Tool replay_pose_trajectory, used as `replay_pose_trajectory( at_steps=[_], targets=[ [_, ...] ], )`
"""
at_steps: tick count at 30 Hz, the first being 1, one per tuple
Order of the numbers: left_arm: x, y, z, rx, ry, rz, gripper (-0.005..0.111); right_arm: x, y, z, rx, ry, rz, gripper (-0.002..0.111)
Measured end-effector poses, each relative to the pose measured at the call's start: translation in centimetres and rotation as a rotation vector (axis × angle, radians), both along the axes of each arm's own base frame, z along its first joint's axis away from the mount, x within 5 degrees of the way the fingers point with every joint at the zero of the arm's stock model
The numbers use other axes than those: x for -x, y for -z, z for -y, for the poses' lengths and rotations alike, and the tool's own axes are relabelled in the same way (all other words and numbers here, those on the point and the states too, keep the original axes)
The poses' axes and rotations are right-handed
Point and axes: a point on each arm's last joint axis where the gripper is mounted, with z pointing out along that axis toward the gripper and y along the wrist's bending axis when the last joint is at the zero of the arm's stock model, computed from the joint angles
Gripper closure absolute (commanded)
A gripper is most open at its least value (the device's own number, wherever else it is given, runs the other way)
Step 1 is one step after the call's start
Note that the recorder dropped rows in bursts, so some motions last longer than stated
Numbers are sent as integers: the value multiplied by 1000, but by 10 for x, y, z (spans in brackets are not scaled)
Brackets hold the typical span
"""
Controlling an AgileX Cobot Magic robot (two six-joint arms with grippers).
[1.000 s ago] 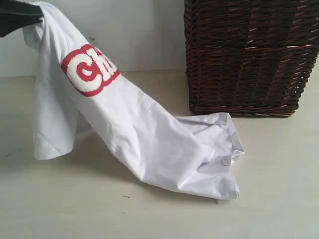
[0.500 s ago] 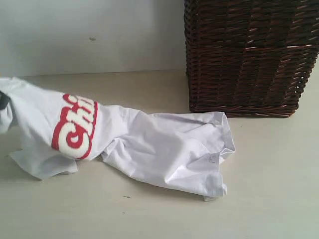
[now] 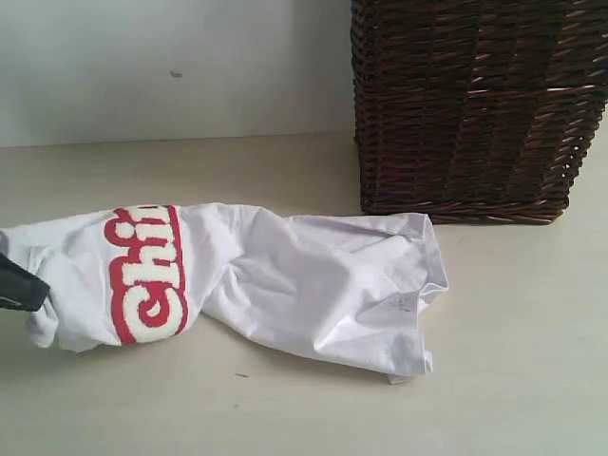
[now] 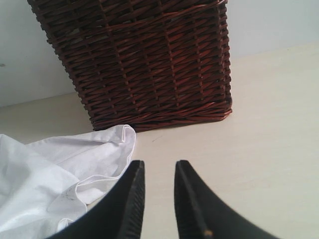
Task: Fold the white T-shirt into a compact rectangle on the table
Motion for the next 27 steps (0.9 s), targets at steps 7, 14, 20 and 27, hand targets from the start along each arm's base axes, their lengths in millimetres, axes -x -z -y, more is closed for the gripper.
replay_pose_trajectory(
  at_steps=[7, 14, 20, 27],
  targets=[
    [-56, -26, -13, 29, -380, 537, 65, 0, 0, 0, 0, 0, 0, 85],
    [-79, -41, -26, -42, -459, 703, 52, 0, 0, 0, 0, 0, 0, 85],
    [-21, 2, -7, -41, 87, 338, 50, 0, 0, 0, 0, 0, 0, 85],
    [-15, 88, 19, -304, 592, 546, 50, 0, 0, 0, 0, 0, 0, 85]
  ],
)
